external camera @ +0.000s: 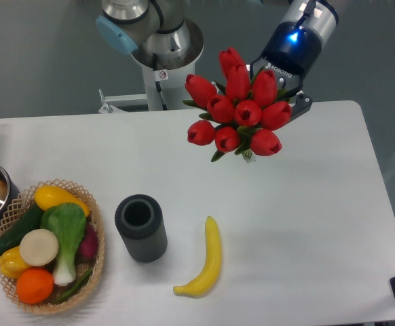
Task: Insert the flowers into the vase
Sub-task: 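Carry the red tulip bouquet with the gripper toward the dark grey vase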
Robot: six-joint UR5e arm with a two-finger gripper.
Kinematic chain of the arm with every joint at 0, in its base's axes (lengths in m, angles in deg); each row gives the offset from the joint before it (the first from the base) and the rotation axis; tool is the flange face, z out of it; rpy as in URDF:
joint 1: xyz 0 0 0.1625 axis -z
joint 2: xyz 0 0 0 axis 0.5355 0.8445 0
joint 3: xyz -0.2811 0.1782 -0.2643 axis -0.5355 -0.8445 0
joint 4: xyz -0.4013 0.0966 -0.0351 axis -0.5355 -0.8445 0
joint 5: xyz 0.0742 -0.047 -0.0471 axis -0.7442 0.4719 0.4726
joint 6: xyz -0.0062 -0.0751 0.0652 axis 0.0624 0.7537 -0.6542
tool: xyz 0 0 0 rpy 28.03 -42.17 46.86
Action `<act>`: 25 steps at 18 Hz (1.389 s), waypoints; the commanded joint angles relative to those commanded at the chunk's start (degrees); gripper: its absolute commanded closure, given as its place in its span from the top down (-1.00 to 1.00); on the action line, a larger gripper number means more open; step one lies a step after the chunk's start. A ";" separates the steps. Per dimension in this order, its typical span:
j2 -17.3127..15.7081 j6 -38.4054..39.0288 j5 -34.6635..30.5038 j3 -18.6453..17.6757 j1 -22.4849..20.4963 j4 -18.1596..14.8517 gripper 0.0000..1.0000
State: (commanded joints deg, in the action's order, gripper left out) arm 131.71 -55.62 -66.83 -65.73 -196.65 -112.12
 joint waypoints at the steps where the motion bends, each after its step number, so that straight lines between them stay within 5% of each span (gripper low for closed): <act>1: -0.09 0.09 0.00 0.00 0.17 0.26 -0.32; 15: 1.14 -0.44 7.02 -0.18 1.49 0.88 -0.29; 25: 6.15 -0.53 13.00 -0.53 7.38 6.95 -0.30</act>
State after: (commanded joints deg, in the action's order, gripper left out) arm 137.86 -56.15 -53.83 -66.26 -189.27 -105.17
